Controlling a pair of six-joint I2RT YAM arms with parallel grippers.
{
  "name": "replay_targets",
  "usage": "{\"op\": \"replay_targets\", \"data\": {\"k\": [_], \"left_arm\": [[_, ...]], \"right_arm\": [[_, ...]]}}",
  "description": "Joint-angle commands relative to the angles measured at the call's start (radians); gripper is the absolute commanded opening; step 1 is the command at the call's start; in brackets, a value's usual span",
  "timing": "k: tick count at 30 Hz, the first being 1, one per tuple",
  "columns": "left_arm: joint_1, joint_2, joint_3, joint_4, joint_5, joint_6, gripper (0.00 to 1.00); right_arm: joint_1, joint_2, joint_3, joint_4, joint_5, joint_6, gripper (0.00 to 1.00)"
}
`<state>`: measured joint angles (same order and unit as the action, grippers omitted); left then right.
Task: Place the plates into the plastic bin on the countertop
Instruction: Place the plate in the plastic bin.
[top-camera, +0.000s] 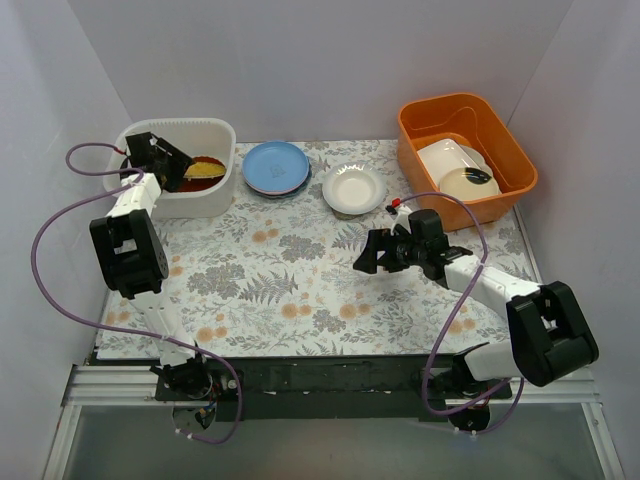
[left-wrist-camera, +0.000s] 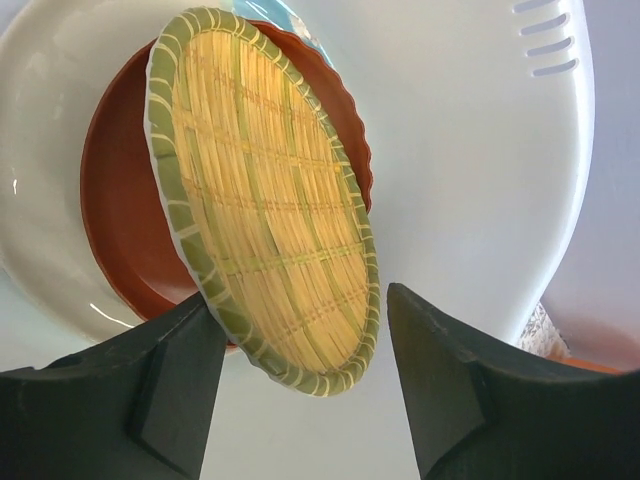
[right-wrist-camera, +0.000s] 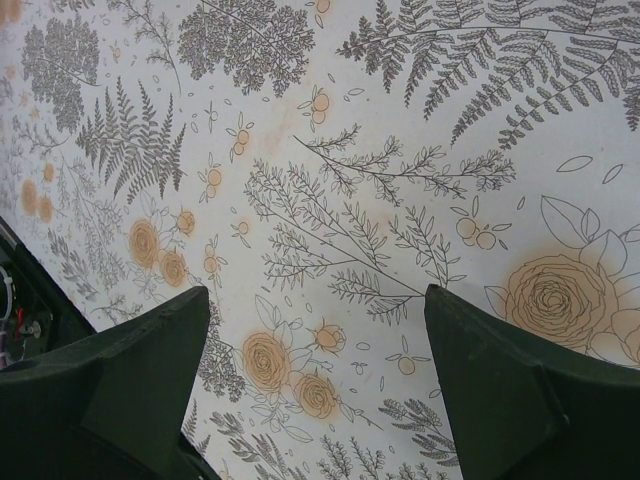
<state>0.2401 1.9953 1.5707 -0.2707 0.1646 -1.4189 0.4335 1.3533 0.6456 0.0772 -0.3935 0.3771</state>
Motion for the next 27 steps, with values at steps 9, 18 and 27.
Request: {"op": "replay_targets", "data": {"k": [9,18,27], "left_arm": [[-0.001,-0.165,-0.001,-0.012,-0.06,0.026,0.71],[-0.033,-0.297,0.011,-0.055,-0.185,0.061,0.85],[-0.094,-0.322,0.025,-0.05,-0.087,0.089,0.88]], "right_arm": [[0.004,0.001,0.032,0.022,-0.015,-0.023,0.95],[0.004,-0.048,0.006,0.003,0.013,-0.017,0.95],[0.005,-0.048,0.002,0.007,0.033,-0.004,0.95]]}}
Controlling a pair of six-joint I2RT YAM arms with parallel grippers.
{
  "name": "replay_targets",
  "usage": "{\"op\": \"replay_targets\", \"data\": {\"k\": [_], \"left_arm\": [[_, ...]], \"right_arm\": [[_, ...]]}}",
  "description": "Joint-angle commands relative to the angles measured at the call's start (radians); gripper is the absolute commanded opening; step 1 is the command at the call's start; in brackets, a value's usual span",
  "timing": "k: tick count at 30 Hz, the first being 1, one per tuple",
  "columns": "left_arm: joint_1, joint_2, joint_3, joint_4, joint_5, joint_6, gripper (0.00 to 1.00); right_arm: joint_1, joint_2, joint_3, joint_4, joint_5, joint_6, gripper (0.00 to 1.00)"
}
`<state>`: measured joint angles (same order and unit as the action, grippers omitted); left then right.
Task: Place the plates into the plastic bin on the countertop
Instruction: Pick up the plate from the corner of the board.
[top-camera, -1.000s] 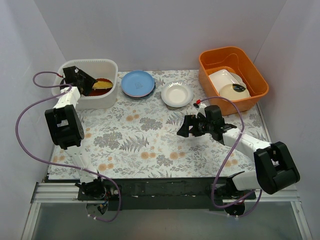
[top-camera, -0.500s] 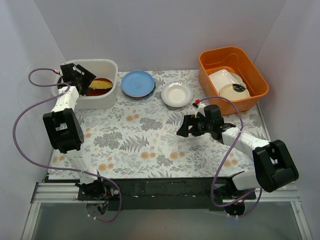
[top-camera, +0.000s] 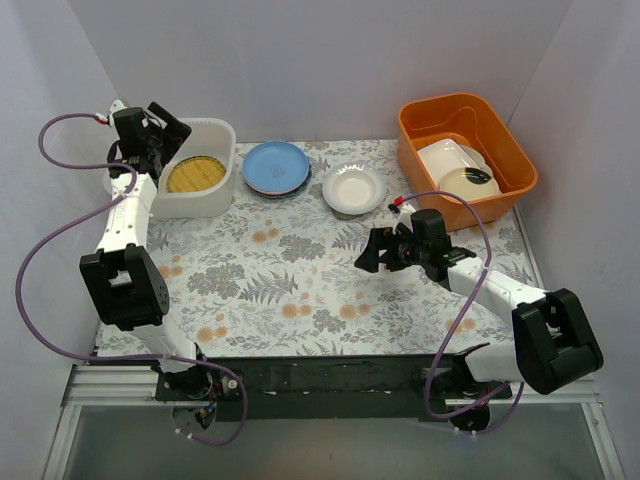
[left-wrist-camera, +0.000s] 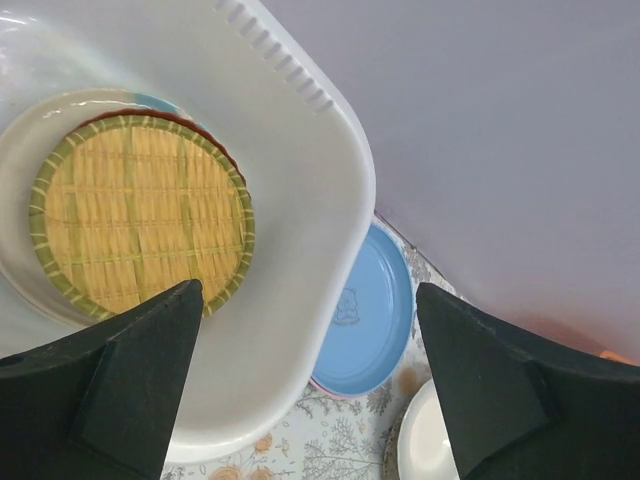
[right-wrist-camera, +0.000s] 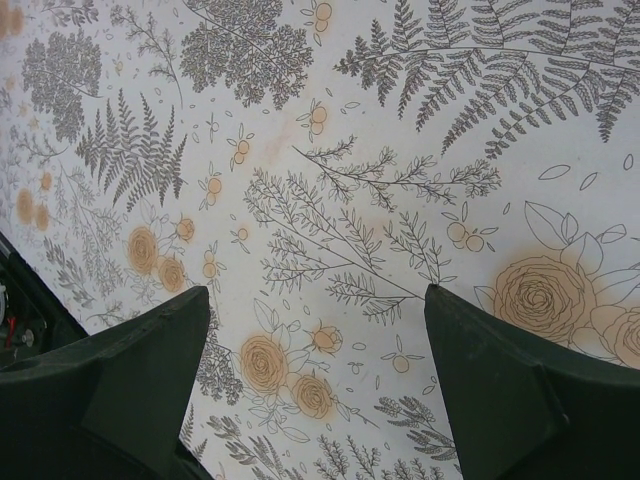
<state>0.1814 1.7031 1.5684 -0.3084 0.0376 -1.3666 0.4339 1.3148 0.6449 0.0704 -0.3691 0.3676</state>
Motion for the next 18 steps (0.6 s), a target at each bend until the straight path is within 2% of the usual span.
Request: {"op": "replay_targets", "data": {"k": [1,3,6,12,18], "left_arm": [[-0.042,-0.03,0.027,-0.014,0.047,0.044,0.88],[-0.059,-0.031,0.025,-0.011,0.064,0.055,0.89],[-0.129,-0.02,0.044,-0.014,0.093,0.089,0.98],[-0.284,-0.011,0.055,-0.051,0.111,0.156,0.98],[-0.381,-0.026,-0.034,-0.006,0.068,0.135,0.98]], "right_arm": [[0.005,-0.008,0.005,0.017,0.009,0.004,0.95],[0.003,0.007,0.016,0.023,0.01,0.002,0.95],[0.003,0.032,0.033,0.028,0.002,-0.002,0.95],[0.005,0.098,0.062,0.052,-0.031,-0.013,0.95],[0.003,0.11,0.056,0.065,-0.042,-0.013,0.95]]}}
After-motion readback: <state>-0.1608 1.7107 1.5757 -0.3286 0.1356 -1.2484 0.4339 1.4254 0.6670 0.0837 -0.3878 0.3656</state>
